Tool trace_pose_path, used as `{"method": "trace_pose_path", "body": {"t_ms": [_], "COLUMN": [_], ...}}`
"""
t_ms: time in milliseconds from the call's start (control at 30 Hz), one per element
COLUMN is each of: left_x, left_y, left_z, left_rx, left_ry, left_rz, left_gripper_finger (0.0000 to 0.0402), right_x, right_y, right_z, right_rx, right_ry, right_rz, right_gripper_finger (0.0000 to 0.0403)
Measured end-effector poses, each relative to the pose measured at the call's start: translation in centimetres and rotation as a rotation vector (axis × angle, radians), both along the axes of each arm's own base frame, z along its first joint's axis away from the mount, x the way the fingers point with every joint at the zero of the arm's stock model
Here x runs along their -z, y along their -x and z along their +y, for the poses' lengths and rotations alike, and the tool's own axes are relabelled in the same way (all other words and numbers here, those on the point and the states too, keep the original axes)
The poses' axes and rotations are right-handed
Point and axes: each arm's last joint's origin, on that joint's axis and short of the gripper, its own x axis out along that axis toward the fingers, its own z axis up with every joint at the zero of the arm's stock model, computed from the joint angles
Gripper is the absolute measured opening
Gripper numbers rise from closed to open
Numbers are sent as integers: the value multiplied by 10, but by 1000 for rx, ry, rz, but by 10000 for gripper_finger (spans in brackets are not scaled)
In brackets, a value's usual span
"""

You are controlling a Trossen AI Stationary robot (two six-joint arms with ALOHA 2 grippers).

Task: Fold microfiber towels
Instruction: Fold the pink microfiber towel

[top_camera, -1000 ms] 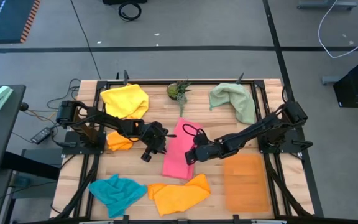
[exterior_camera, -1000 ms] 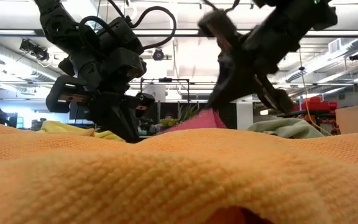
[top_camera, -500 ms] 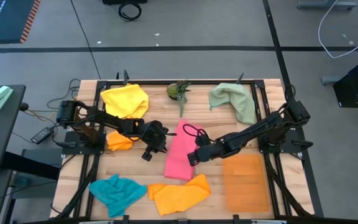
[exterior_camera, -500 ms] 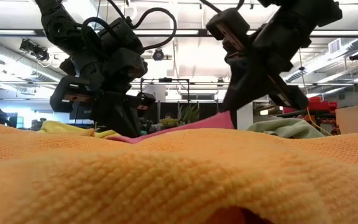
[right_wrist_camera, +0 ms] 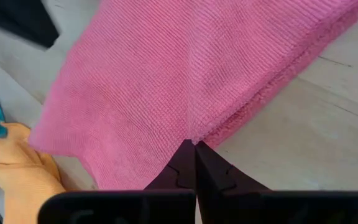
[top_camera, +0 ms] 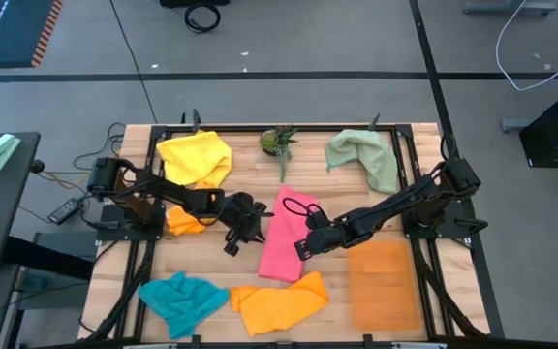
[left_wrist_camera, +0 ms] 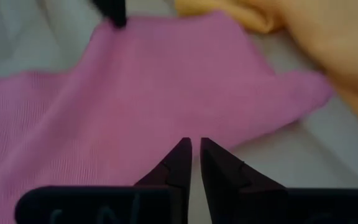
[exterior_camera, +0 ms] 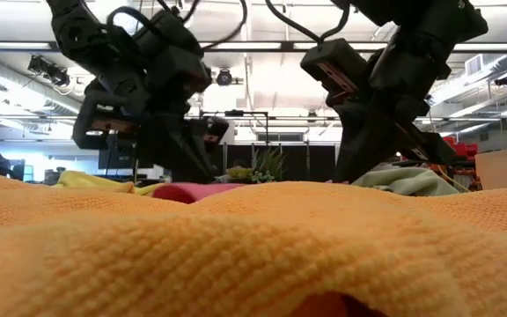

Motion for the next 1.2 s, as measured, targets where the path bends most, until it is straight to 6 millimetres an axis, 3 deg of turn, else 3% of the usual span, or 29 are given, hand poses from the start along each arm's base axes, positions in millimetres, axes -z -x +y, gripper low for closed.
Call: {"method": "trace_pose_path", "body": {"t_ms": [267, 467, 667, 767, 933, 1200], "left_x": [1, 30, 41, 41, 42, 42], "left_y": [-4, -10, -11, -11, -10, -10], "left_z": [-10, -11, -8, -8, -7, -7], "left_rx": [27, 11, -15, -17, -19, -21], "left_ry": [9, 24, 48, 49, 49, 48], "left_rz": [-42, 6, 50, 51, 66, 70], "left_gripper_finger": [25, 14, 15, 17, 10, 22], "right_x": [0, 1, 29, 31, 24, -7], "right_y": [1, 1, -6, -8, -4, 7], "right_z": [-1, -2, -4, -4, -6, -16], "right_rx": [-9, -14, -28, -18, -23, -29], "right_ry": [28, 52, 34, 30, 47, 179], "right_rz": [6, 13, 90, 82, 80, 49], "right_gripper_finger": [1, 1, 1, 6, 41, 109]}}
